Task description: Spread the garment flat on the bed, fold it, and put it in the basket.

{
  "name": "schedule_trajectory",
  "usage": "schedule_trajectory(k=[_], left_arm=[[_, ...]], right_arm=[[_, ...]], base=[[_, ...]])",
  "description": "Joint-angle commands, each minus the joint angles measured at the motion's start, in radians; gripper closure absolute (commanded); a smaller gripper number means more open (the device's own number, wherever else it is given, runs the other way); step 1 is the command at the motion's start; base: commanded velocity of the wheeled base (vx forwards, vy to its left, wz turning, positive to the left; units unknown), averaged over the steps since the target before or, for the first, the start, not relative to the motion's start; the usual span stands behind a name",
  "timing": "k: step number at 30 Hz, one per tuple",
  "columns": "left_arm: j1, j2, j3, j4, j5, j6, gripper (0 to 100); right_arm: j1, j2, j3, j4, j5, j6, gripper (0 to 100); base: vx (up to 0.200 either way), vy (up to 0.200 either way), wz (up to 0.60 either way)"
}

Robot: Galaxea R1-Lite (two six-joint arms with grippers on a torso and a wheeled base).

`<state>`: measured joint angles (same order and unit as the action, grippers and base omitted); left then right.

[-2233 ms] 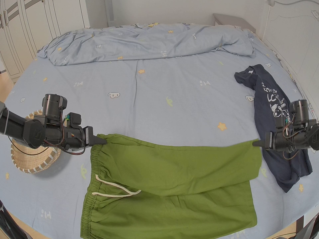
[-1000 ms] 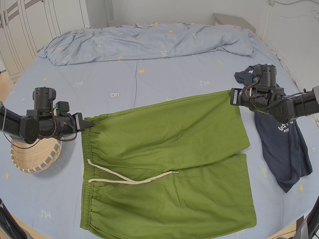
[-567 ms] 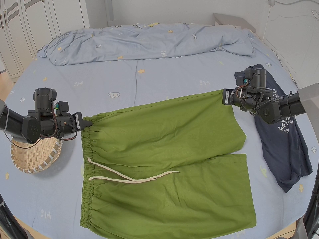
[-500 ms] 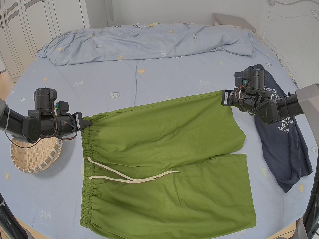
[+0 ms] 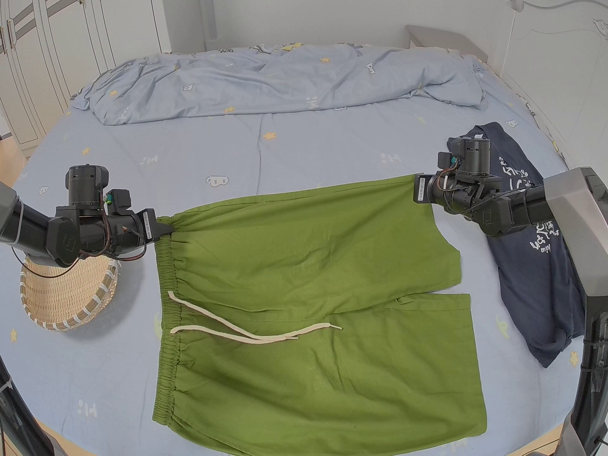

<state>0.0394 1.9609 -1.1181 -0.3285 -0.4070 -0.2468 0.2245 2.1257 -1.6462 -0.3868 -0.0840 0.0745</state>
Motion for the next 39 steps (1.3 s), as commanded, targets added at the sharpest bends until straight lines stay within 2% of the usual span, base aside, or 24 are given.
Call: schedule_trajectory(k=[1, 10, 11, 25, 30, 31, 33, 36, 37, 39], left_arm=[[0.011, 0.006, -0.003, 0.0, 0.001, 0.001, 100], [0.004, 0.024, -0.017, -0.001, 0.001, 0.001, 100], [0.004, 0.024, -0.017, -0.001, 0.001, 0.001, 0], [-0.015, -0.037, 0.006, -0.004, -0.001, 0.0, 0], [-0.021, -0.195, 0.149, -0.004, -0.007, -0.009, 0], [-0.021, -0.195, 0.149, -0.004, -0.007, -0.009, 0], [-0.018, -0.284, 0.281, -0.003, -0.01, -0.008, 0], [-0.01, -0.339, 0.391, -0.003, -0.013, -0.009, 0], [-0.009, -0.379, 0.481, -0.001, -0.032, -0.011, 0], [-0.009, -0.419, 0.57, -0.001, -0.069, -0.012, 0]], right_arm=[[0.003, 0.031, -0.034, 0.003, -0.002, -0.001, 100], [0.003, 0.046, -0.044, 0.005, 0.0, -0.002, 100], [0.003, 0.046, -0.044, 0.005, 0.0, -0.002, 0], [-0.007, -0.009, -0.004, 0.003, -0.005, 0.01, 0], [-0.036, -0.216, 0.215, 0.02, -0.005, 0.097, 0], [-0.036, -0.216, 0.215, 0.02, -0.005, 0.097, 0], [-0.043, -0.342, 0.402, 0.046, 0.02, 0.157, 0], [-0.043, -0.425, 0.562, 0.051, 0.079, 0.189, 0], [-0.045, -0.478, 0.672, 0.051, 0.132, 0.194, 0], [-0.043, -0.523, 0.769, 0.049, 0.168, 0.197, 0]], base=[[0.0, 0.0, 0.0], [0.0, 0.0, 0.0], [0.0, 0.0, 0.0], [0.0, 0.0, 0.0], [0.0, 0.0, 0.0], [0.0, 0.0, 0.0], [0.0, 0.0, 0.0], [0.0, 0.0, 0.0], [0.0, 0.0, 0.0], [0.0, 0.0, 0.0]])
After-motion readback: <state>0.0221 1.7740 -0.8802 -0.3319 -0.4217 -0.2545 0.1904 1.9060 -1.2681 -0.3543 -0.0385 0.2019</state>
